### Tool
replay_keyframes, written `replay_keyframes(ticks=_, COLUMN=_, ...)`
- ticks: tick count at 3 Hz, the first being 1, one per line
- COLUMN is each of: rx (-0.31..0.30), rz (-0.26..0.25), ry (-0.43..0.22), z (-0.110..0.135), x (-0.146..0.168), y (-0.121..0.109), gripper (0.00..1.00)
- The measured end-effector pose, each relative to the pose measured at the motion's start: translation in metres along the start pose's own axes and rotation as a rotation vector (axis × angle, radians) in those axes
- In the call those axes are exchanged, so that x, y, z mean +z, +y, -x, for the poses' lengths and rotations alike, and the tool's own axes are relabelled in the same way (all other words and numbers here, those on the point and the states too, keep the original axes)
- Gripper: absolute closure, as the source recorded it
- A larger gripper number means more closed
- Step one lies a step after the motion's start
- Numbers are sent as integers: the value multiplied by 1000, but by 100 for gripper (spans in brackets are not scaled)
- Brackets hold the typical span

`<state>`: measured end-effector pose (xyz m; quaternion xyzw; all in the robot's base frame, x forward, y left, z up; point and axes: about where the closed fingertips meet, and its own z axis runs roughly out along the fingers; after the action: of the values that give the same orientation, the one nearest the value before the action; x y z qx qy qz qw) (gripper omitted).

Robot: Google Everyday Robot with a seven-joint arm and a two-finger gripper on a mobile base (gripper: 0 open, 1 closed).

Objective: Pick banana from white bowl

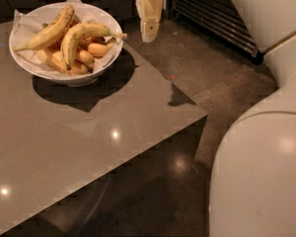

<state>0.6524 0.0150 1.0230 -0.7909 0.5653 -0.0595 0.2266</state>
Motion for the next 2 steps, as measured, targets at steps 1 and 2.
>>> replay_keyframes(ticks=1, rx=-35, rz=-8, ry=-53, z=11, x=9, y=-14, gripper=0)
replay_keyframes(ticks=2, rx=-108, rz=8, ry=-101, z=36, x=23, y=-30, gripper=0)
